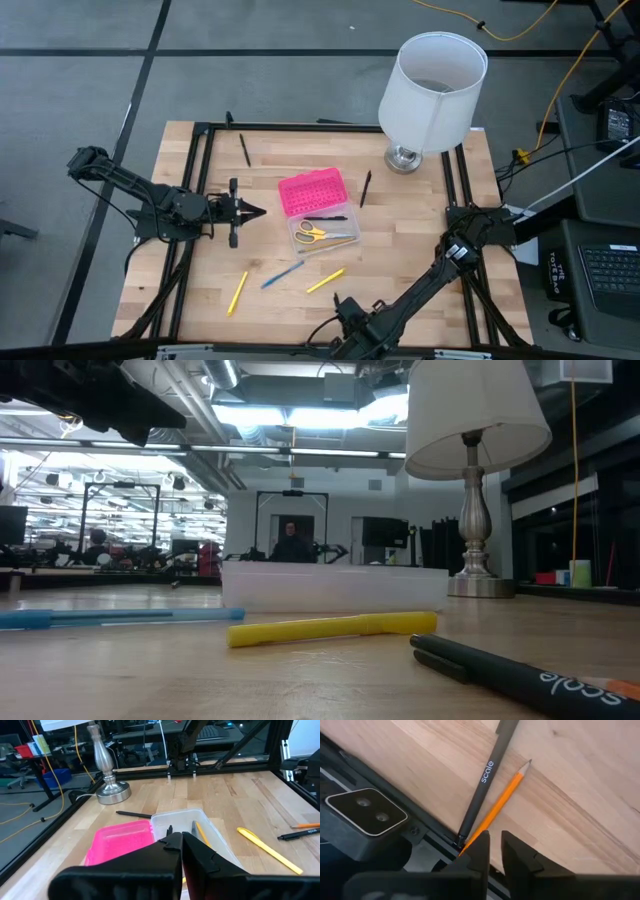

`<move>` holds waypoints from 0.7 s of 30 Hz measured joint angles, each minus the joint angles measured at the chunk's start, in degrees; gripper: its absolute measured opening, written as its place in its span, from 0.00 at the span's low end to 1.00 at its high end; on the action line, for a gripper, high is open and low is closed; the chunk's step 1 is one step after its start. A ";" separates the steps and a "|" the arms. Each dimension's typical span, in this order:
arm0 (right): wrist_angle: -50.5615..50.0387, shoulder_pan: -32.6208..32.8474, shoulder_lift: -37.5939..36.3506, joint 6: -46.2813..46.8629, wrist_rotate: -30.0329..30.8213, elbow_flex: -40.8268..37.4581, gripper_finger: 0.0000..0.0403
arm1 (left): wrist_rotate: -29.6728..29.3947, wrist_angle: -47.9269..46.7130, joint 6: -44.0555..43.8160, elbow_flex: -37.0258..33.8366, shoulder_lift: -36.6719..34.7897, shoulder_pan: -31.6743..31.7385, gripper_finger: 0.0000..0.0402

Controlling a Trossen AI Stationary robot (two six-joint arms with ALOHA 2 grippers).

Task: Pick & place school supplies into a supply box
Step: Put the orange pencil into the pink supply box

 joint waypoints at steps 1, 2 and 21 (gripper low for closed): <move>0.00 0.00 0.00 0.00 0.00 0.00 0.16 | 0.00 0.00 -0.01 0.00 0.00 0.02 0.01; 0.00 0.00 0.00 0.00 0.00 0.00 0.18 | 0.00 0.00 -0.01 0.00 0.00 0.00 0.01; -0.28 -0.02 0.18 2.62 6.51 -0.04 0.26 | 0.00 0.00 0.05 0.00 0.00 0.02 0.01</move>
